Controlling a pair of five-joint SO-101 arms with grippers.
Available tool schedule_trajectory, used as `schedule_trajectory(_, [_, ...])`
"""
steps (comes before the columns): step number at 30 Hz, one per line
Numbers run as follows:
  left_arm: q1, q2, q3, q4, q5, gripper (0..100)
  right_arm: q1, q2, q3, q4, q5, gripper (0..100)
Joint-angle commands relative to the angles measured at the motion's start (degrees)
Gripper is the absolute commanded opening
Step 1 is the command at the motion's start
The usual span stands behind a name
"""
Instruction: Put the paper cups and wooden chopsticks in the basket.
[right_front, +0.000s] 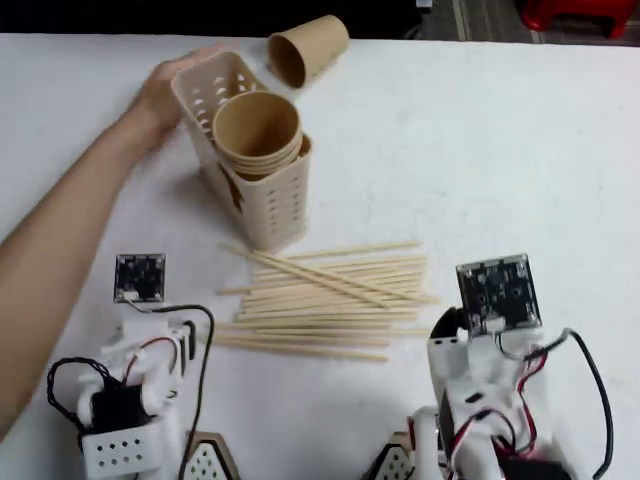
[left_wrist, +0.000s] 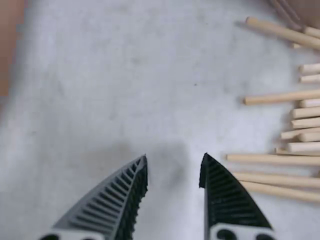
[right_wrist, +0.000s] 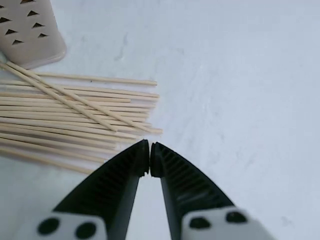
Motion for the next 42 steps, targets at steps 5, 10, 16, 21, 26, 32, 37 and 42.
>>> schedule_trajectory(5, [0.8, -0.6, -0.3, 0.4, 0.8, 18, 0.5, -2.6, -0.2, -0.2, -0.3, 1.8])
schedule_trajectory(10, [0.8, -0.6, -0.3, 0.4, 0.8, 18, 0.7, -1.1, -0.3, -0.2, -0.4, 1.8])
schedule_trajectory(16, [0.8, -0.6, -0.3, 0.4, 0.8, 18, 0.7, -0.7, -0.3, -0.2, -0.4, 1.8])
schedule_trajectory(21, [0.8, -0.6, -0.3, 0.4, 0.8, 18, 0.7, -0.5, -0.3, -0.2, -0.4, 1.8])
schedule_trajectory(26, [0.8, -0.6, -0.3, 0.4, 0.8, 18, 0.7, -0.5, -0.1, -0.5, -0.6, 1.8])
schedule_trajectory(32, [0.8, -0.6, -0.3, 0.4, 0.8, 18, 0.7, -0.4, -0.1, -0.6, -0.6, 1.8])
schedule_trajectory(37, [0.8, -0.6, -0.3, 0.4, 0.8, 18, 0.7, 2.0, -0.4, -0.5, -0.6, 1.8])
schedule_trajectory(42, [0.8, -0.6, -0.3, 0.4, 0.8, 18, 0.7, 6.9, -0.4, -1.4, -0.7, 1.8])
